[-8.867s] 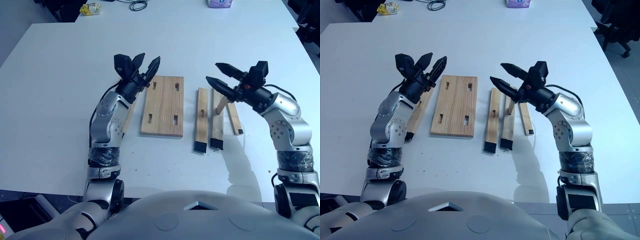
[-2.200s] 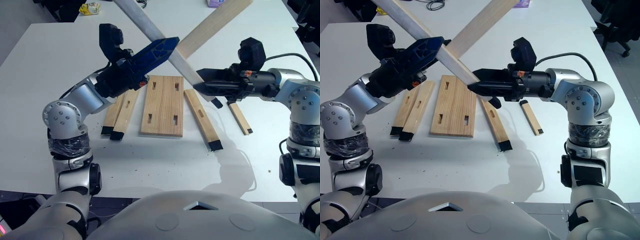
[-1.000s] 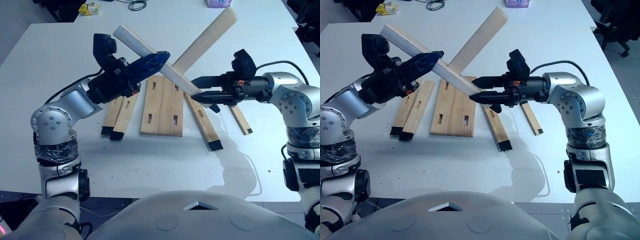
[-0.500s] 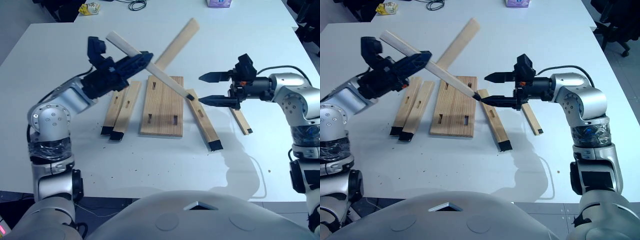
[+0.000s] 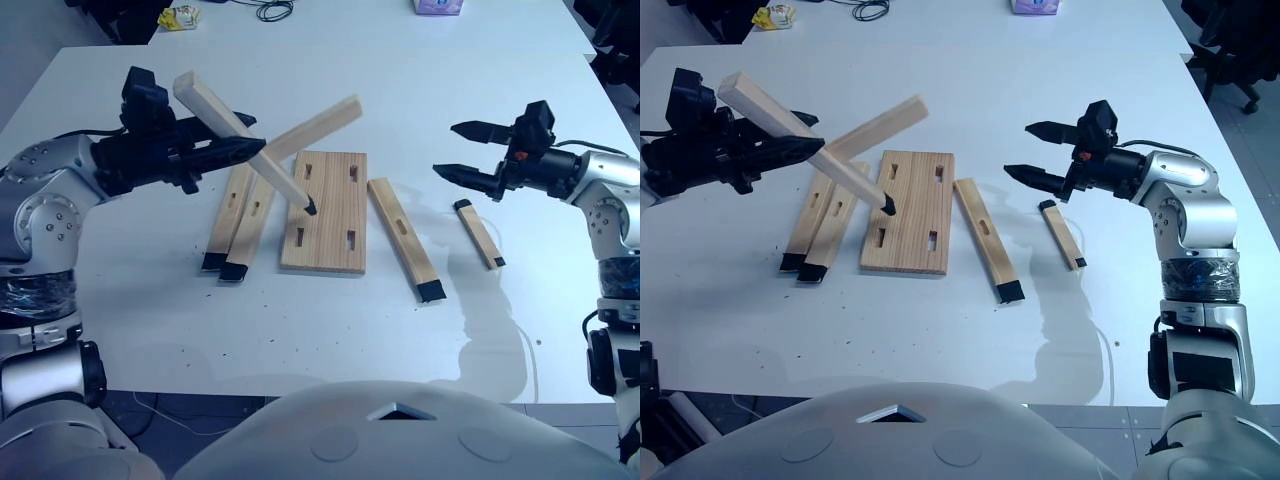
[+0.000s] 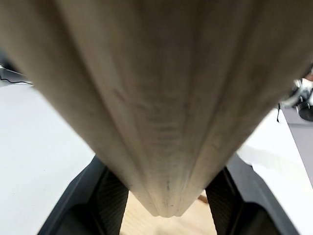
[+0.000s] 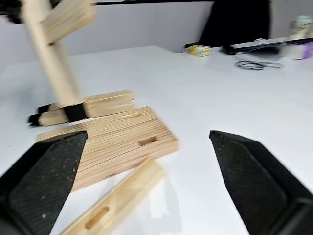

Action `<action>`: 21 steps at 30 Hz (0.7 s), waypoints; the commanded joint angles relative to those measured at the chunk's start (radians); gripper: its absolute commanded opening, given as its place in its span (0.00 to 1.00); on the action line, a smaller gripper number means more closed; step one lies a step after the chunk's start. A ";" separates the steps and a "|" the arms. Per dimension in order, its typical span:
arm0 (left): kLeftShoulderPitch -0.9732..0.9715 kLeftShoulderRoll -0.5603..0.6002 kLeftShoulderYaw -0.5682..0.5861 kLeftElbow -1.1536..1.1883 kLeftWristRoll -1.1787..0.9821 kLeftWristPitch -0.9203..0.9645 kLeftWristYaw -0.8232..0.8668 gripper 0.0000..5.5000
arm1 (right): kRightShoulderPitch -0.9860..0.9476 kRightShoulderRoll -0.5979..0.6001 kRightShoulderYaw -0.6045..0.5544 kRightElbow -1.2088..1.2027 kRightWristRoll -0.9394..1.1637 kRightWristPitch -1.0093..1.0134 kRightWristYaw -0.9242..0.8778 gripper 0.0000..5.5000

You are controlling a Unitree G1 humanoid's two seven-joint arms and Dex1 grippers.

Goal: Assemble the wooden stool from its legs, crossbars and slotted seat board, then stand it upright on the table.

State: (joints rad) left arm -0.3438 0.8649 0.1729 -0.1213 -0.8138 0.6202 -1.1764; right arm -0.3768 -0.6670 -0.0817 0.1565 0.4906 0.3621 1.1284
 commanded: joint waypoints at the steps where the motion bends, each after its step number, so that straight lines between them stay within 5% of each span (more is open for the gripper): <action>1: -0.012 0.033 -0.006 -0.036 0.022 -0.010 -0.052 0.37 | 0.039 0.003 -0.034 -0.027 -0.001 -0.008 -0.036 0.84; 21: 0.010 0.022 -0.086 -0.011 0.146 -0.112 -0.184 0.37 | 0.038 0.006 -0.085 0.002 -0.008 -0.045 -0.088 0.84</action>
State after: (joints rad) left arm -0.3416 0.8891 0.1034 -0.1242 -0.6897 0.5308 -1.3480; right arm -0.3194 -0.6645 -0.1573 0.1508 0.4899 0.3305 1.0454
